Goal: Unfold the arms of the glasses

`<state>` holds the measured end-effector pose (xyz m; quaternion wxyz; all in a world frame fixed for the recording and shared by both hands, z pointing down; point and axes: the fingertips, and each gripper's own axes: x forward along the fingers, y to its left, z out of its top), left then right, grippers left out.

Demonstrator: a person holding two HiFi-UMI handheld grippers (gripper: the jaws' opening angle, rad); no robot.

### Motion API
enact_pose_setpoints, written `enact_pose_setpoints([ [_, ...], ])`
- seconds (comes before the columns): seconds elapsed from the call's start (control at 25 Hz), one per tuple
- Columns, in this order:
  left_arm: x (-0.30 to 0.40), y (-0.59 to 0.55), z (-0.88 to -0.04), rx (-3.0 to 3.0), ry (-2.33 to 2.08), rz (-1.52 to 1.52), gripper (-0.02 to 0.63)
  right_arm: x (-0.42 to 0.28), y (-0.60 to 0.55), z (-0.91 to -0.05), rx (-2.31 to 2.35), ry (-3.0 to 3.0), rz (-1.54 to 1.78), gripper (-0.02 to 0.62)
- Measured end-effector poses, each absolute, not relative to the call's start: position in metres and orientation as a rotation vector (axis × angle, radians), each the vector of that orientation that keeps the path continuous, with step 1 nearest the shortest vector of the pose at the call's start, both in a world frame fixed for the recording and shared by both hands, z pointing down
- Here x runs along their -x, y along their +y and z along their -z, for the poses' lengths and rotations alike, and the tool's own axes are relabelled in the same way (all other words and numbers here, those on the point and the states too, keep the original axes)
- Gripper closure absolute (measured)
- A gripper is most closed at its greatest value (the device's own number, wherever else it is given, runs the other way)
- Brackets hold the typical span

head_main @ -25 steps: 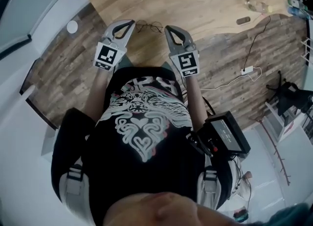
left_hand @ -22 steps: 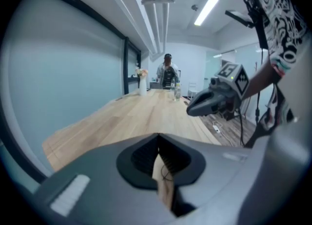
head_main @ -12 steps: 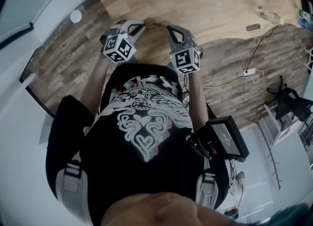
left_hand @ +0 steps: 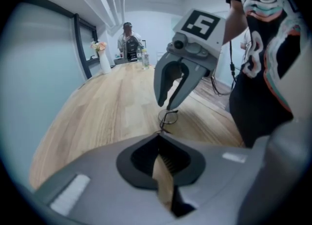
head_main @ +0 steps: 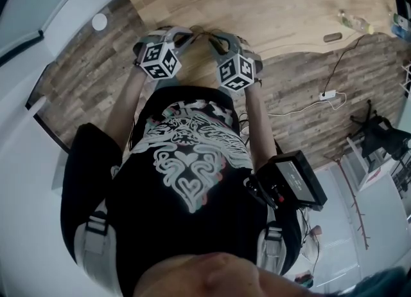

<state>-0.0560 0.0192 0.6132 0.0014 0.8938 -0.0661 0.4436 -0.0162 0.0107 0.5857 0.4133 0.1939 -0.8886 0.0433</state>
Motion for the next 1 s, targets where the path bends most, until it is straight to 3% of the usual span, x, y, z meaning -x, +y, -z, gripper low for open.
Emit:
enact_pose_setpoints([
  [0.92, 0.049, 0.031, -0.607, -2.816, -0.164, -1.380, 0.617, 0.045, 0.020, -0.595, -0.302, -2.163, 0.033, 0.540],
  [0.96, 0.048, 0.031, -0.607, -2.817, -0.164, -1.380, 0.617, 0.046, 0.019, -0.594, -0.301, -2.161, 0.047, 0.548],
  [1.0, 0.048, 0.030, -0.607, -2.817, -0.164, -1.380, 0.617, 0.046, 0.019, -0.594, -0.303, -2.159, 0.060, 0.595],
])
